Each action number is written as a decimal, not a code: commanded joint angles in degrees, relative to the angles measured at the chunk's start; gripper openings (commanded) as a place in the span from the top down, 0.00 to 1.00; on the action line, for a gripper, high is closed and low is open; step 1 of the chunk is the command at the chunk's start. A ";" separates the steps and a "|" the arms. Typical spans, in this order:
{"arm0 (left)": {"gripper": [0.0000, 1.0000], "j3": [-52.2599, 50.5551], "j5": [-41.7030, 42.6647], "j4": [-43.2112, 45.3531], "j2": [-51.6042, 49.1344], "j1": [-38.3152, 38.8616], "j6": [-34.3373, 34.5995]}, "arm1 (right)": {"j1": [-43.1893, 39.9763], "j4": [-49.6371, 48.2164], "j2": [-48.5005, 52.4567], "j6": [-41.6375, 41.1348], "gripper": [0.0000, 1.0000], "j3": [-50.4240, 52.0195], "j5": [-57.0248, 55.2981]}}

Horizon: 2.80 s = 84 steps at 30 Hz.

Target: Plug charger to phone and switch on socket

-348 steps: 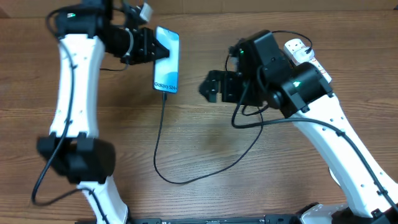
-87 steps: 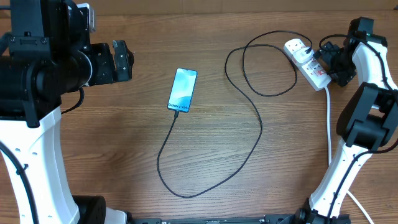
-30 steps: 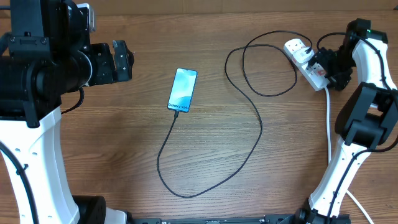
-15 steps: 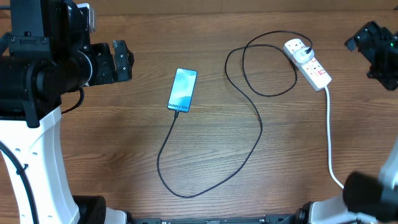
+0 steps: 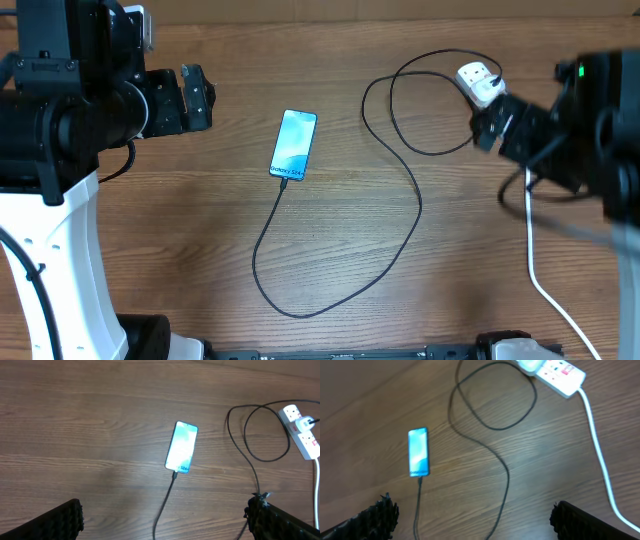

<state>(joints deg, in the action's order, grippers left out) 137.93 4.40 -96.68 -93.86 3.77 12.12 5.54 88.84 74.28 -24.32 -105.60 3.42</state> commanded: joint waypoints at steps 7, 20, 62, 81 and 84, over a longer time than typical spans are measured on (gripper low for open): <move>0.00 -0.33 -0.37 -0.11 0.28 0.37 1.20 | 0.79 1.66 -15.30 -5.95 0.00 14.80 -0.90; 0.01 -0.31 -0.37 -0.11 0.24 0.37 1.20 | 0.79 7.76 -16.68 -5.92 0.00 16.35 -0.79; 0.00 -0.31 -0.37 -0.11 0.24 0.37 1.20 | 0.79 7.56 -16.81 -0.70 0.00 16.35 0.70; 0.01 -0.33 -0.37 -0.11 0.24 0.37 1.20 | 0.83 2.95 -20.37 2.62 0.00 20.26 0.52; 0.00 -0.33 -0.37 -0.11 0.24 0.37 1.20 | 0.83 -3.10 -24.87 4.76 0.00 26.21 0.79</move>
<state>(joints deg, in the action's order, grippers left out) 137.93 4.43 -96.71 -93.86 3.77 12.12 6.07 89.08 53.58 -22.17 -84.09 4.10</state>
